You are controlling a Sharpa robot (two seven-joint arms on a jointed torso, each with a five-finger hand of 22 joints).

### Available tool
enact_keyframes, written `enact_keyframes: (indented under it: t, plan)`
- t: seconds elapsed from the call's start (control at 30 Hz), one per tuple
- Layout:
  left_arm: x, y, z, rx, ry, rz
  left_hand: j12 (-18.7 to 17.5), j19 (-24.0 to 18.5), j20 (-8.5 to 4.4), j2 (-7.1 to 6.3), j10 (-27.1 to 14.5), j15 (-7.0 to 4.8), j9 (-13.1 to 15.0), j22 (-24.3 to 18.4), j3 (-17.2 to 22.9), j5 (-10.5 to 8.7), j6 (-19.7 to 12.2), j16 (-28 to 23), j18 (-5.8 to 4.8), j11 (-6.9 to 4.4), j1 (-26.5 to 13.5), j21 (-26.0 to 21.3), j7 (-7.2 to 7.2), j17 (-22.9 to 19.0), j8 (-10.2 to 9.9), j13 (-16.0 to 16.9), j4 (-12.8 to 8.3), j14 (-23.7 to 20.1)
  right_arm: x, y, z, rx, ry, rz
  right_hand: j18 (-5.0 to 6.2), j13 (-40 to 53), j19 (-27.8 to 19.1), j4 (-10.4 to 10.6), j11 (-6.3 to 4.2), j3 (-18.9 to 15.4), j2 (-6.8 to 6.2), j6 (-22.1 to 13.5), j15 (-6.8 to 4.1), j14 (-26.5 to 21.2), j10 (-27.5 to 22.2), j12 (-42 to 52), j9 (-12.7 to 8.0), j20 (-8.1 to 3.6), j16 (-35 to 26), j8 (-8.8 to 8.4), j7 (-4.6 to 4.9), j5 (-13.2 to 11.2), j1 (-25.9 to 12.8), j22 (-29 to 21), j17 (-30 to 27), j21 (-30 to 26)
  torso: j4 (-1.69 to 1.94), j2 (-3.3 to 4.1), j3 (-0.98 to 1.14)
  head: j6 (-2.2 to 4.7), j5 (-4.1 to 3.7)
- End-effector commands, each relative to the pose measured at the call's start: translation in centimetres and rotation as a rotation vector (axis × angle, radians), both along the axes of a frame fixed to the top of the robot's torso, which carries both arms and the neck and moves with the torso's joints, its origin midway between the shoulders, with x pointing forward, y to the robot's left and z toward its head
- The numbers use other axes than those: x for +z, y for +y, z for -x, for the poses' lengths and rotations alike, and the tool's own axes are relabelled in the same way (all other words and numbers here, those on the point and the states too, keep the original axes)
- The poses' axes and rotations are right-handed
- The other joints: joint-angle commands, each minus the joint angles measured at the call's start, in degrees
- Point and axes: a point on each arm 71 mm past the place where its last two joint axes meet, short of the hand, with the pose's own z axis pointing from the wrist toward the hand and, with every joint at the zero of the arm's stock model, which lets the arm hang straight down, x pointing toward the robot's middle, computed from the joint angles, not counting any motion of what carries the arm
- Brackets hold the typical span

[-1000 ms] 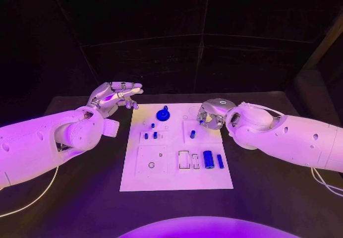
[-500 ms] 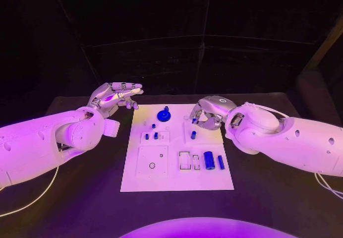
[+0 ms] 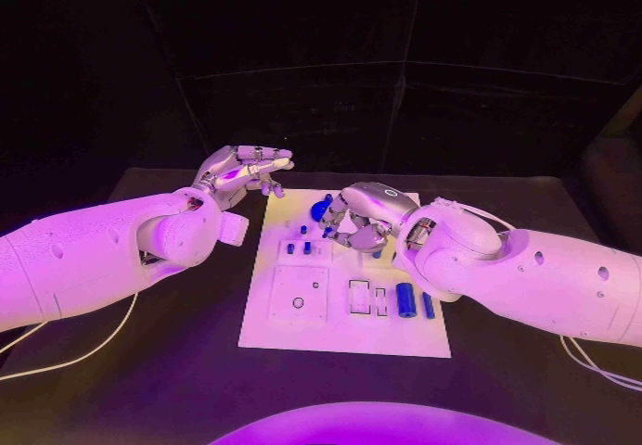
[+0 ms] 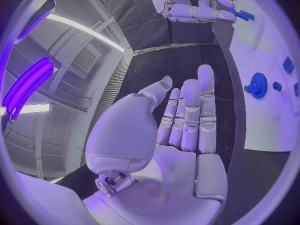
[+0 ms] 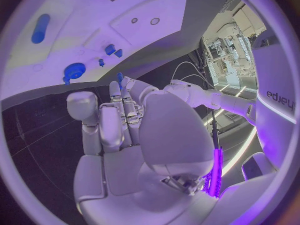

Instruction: Assemble the parts on the task board

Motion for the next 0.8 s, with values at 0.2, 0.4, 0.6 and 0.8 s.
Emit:
enact_keyframes:
  t: [0.2,0.4,0.6,0.8]
  plan:
    - [0.2,-0.5,-0.1,-0.012,-0.015,0.015,0.22,-0.26,0.22,0.04,-0.6,-0.12,-0.03,-0.11,-0.28,-0.09,-0.41,-0.23,0.27,0.06,-0.41,-0.12,0.18,-0.08,0.04,-0.03,-0.01,-0.44,-2.8,2.0,1.0,0.086,0.095,0.021,-1.13,-0.12,0.34,-0.13,0.02,0.41,-0.04,0.25,-0.39,1.88,0.26,-0.31,0.0,0.13,0.37,-0.45,0.07,0.45,-0.49,0.11,-0.01,0.44,-0.08,0.04,0.08,-1.03,2.41]
    - [0.1,-0.8,-0.2,-0.017,-0.013,0.015,0.22,-0.26,0.22,0.04,-0.6,-0.12,-0.03,-0.11,-0.28,-0.09,-0.41,-0.23,0.27,0.06,-0.41,-0.12,0.18,-0.08,0.04,-0.03,-0.01,-0.44,-4.7,3.1,1.7,0.123,0.143,0.07,-1.14,-0.15,0.33,-0.15,0.06,0.48,-0.04,0.19,-0.37,1.87,0.2,-0.38,-0.02,0.13,0.34,-0.53,0.11,0.47,-0.55,0.14,-0.1,0.48,-0.12,-0.07,0.06,-1.46,3.04]
    - [0.1,-0.8,-0.2,-0.018,-0.012,0.015,0.22,-0.26,0.22,0.04,-0.6,-0.12,-0.03,-0.11,-0.28,-0.09,-0.41,-0.23,0.27,0.06,-0.41,-0.12,0.18,-0.08,0.04,-0.03,-0.01,-0.44,-5.8,3.0,1.8,0.125,0.166,0.11,-1.14,-0.16,0.31,-0.14,0.08,0.51,-0.03,0.16,-0.36,1.86,0.17,-0.41,-0.03,0.13,0.33,-0.57,0.14,0.46,-0.61,0.13,-0.13,0.48,-0.21,-0.06,0.11,-1.59,3.47]
    - [0.1,-1.0,-0.2,-0.022,-0.011,0.016,0.28,-0.27,0.24,0.05,-0.66,-0.11,-0.03,-0.15,-0.34,-0.09,-0.44,-0.23,0.28,0.07,-0.35,-0.17,0.2,-0.1,0.06,-0.02,-0.04,-0.49,-6.6,2.9,1.9,0.129,0.185,0.149,-1.14,-0.17,0.29,-0.12,0.11,0.52,-0.04,0.13,-0.34,1.85,0.14,-0.45,-0.04,0.14,0.31,-0.61,0.17,0.41,-0.72,0.13,-0.2,0.5,-0.13,-0.07,0.07,-1.71,3.23]
